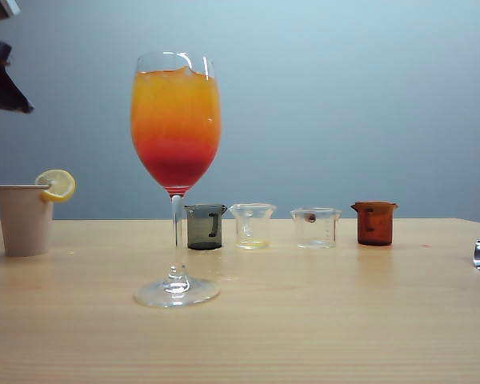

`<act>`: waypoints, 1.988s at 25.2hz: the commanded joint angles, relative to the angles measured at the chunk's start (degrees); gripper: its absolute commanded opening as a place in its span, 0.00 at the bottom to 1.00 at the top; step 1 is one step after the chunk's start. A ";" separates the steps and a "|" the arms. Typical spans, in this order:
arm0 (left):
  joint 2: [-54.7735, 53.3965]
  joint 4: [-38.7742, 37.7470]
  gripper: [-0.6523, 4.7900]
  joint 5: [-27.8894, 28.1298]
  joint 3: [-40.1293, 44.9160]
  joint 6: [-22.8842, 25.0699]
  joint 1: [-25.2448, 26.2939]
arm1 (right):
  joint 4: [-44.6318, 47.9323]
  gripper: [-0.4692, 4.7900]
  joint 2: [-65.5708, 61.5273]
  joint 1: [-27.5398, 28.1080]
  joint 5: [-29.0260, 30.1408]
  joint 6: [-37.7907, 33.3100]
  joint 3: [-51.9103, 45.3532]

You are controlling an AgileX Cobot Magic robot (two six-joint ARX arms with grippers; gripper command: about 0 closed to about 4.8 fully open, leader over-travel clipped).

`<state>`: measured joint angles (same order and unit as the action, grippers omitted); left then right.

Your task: Pick up the lemon slice from the paper cup on the left and carefully insert it into the rim of the goblet.

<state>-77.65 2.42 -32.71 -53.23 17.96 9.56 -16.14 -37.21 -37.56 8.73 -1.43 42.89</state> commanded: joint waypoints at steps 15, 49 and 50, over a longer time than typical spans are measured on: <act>-15.39 -5.01 0.58 -22.03 -15.10 8.50 4.98 | -1.68 0.08 0.11 0.00 0.35 0.13 0.22; -29.35 -25.64 0.44 -23.47 -24.55 23.63 4.37 | -3.30 0.08 -1.46 0.13 -0.28 0.15 0.20; -29.44 -25.66 0.44 -23.47 -24.55 23.63 4.11 | -3.30 0.08 -1.46 0.13 -0.28 0.13 0.20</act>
<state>-107.07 -22.90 -55.94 -77.60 41.36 14.06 -20.40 -38.74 -37.45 8.62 -1.43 42.89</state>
